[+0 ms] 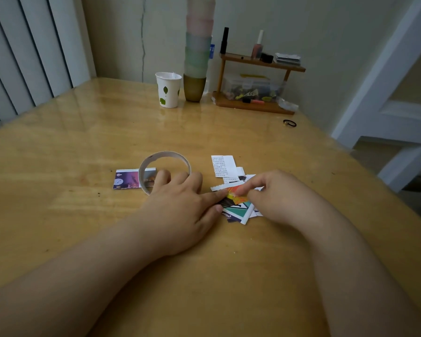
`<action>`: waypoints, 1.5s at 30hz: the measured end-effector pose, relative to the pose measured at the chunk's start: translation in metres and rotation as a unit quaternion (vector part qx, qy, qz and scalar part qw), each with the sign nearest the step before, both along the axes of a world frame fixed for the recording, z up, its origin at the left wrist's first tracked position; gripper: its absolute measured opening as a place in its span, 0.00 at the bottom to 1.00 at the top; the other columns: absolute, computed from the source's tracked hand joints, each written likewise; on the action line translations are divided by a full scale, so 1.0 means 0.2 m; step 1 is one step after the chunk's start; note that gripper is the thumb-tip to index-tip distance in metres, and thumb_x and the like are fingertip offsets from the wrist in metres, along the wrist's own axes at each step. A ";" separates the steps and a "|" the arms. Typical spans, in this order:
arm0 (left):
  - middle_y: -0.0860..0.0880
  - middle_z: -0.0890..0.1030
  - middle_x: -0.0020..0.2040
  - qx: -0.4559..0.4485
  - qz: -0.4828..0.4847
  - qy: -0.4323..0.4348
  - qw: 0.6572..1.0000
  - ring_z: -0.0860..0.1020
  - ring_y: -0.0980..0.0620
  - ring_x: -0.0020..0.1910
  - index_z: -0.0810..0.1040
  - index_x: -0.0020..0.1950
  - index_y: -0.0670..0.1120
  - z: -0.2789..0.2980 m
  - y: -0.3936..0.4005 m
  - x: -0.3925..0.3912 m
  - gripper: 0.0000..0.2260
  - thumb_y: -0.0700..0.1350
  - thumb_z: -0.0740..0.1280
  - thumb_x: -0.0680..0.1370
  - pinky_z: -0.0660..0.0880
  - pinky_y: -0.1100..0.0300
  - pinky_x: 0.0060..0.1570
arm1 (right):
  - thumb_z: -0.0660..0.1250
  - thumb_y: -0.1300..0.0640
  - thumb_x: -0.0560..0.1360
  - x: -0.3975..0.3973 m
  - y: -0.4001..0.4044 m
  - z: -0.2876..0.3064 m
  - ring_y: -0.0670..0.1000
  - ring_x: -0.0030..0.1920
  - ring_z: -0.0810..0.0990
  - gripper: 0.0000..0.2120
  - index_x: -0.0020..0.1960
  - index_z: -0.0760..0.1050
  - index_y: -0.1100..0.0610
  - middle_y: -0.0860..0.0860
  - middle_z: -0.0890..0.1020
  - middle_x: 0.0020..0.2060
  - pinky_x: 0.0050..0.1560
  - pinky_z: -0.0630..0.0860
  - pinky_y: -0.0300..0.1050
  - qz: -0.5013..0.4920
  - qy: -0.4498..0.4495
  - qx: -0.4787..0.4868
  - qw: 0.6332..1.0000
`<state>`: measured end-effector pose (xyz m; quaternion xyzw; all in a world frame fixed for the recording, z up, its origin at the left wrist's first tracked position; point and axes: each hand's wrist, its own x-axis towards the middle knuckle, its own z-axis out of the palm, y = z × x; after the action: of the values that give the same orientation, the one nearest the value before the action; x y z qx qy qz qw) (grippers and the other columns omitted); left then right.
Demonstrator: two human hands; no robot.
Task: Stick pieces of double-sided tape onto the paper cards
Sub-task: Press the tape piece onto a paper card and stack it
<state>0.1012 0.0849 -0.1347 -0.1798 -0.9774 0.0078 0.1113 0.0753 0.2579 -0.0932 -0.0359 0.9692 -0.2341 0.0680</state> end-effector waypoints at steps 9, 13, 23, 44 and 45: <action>0.53 0.59 0.50 -0.010 0.009 -0.052 0.999 0.56 0.55 0.48 0.54 0.74 0.64 0.03 -0.02 0.01 0.22 0.60 0.44 0.79 0.56 0.54 0.57 | 0.62 0.59 0.76 -0.05 0.05 -0.01 0.48 0.25 0.60 0.12 0.44 0.84 0.51 0.51 0.68 0.24 0.25 0.56 0.38 -0.052 -0.129 -0.168 0.976; 0.53 0.60 0.49 -0.005 0.012 -0.055 0.998 0.57 0.54 0.48 0.54 0.74 0.65 0.02 -0.03 0.01 0.21 0.60 0.44 0.80 0.56 0.54 0.57 | 0.70 0.56 0.73 -0.07 0.08 -0.03 0.47 0.26 0.67 0.04 0.41 0.82 0.54 0.50 0.75 0.27 0.27 0.62 0.38 -0.100 -0.026 -0.195 0.975; 0.53 0.59 0.49 -0.009 0.018 -0.048 0.999 0.56 0.54 0.47 0.52 0.73 0.67 0.02 -0.05 0.01 0.23 0.63 0.37 0.78 0.54 0.54 0.52 | 0.68 0.54 0.76 -0.08 0.04 -0.08 0.42 0.34 0.73 0.05 0.51 0.78 0.47 0.44 0.73 0.40 0.30 0.65 0.36 -0.012 0.042 -0.047 0.998; 0.56 0.68 0.36 0.295 0.108 0.123 0.941 0.69 0.53 0.37 0.77 0.52 0.48 0.21 -0.17 0.01 0.09 0.41 0.57 0.79 0.65 0.57 0.43 | 0.69 0.64 0.73 0.01 -0.06 -0.01 0.43 0.36 0.80 0.07 0.46 0.78 0.52 0.46 0.83 0.32 0.46 0.74 0.43 0.038 0.017 -0.342 0.939; 0.56 0.69 0.35 0.327 0.110 0.124 0.930 0.70 0.54 0.34 0.75 0.52 0.47 0.23 -0.18 0.01 0.10 0.39 0.56 0.79 0.64 0.57 0.37 | 0.70 0.63 0.73 0.03 -0.09 -0.02 0.44 0.35 0.79 0.07 0.46 0.77 0.52 0.47 0.83 0.32 0.45 0.74 0.44 0.044 0.003 -0.345 0.938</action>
<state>0.1034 0.0494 -0.0895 -0.0222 -0.9178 -0.2780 0.2826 0.0804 0.2408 -0.0980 -0.1004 0.8266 -0.5506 0.0589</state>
